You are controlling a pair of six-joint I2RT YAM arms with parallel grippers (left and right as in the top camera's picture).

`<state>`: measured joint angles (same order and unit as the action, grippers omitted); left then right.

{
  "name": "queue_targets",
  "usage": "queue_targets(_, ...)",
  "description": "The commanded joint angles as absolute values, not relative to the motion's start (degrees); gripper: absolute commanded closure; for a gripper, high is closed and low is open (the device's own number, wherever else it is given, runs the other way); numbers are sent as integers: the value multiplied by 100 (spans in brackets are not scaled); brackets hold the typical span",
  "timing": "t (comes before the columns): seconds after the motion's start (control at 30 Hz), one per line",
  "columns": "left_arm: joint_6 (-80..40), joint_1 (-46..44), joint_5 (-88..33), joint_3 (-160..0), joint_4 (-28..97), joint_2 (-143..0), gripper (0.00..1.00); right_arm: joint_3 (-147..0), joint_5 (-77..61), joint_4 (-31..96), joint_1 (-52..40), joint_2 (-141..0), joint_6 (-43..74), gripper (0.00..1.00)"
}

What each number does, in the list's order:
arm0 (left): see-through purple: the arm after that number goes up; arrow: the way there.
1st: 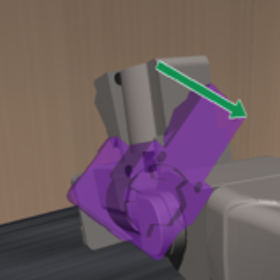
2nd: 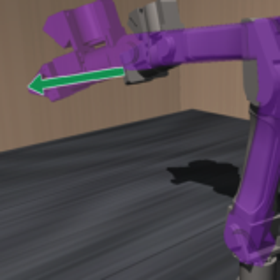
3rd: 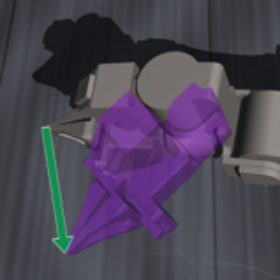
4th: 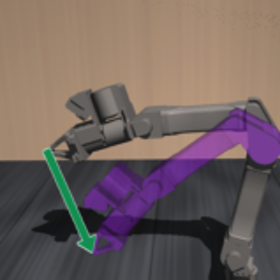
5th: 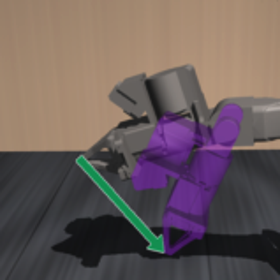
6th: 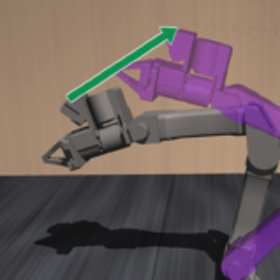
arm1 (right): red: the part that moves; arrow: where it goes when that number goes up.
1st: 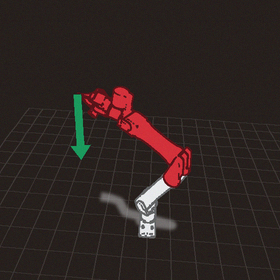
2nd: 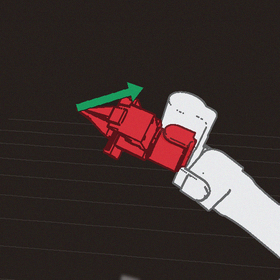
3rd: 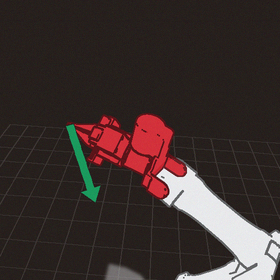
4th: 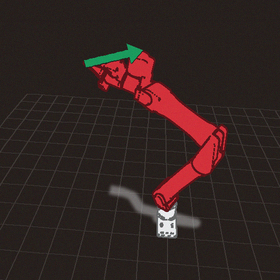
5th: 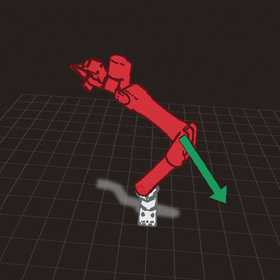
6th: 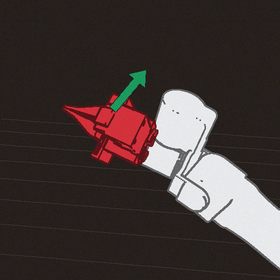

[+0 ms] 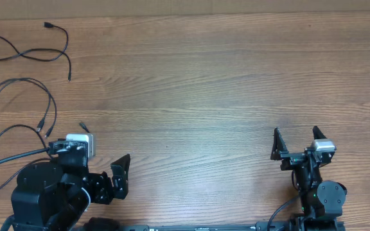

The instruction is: Untangle cables

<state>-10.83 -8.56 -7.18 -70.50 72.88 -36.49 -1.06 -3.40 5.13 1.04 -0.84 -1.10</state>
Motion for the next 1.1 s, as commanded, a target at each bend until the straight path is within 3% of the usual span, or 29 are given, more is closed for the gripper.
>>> queue_targets(0.0, -1162, -867, -663, -7098, 7286, -3632, 0, -49, -266, 471, 104, -16, -137, 0)
queue_targets(0.8, -1155, -882, -701, -6928, 7306, -3566, 0, -49, -266, 471, 104, -16, -139, 0)
queue_targets(1.07, -722, -854, -703, -5435, 5614, -2744, 0, -49, -266, 471, 104, -16, -137, 0)
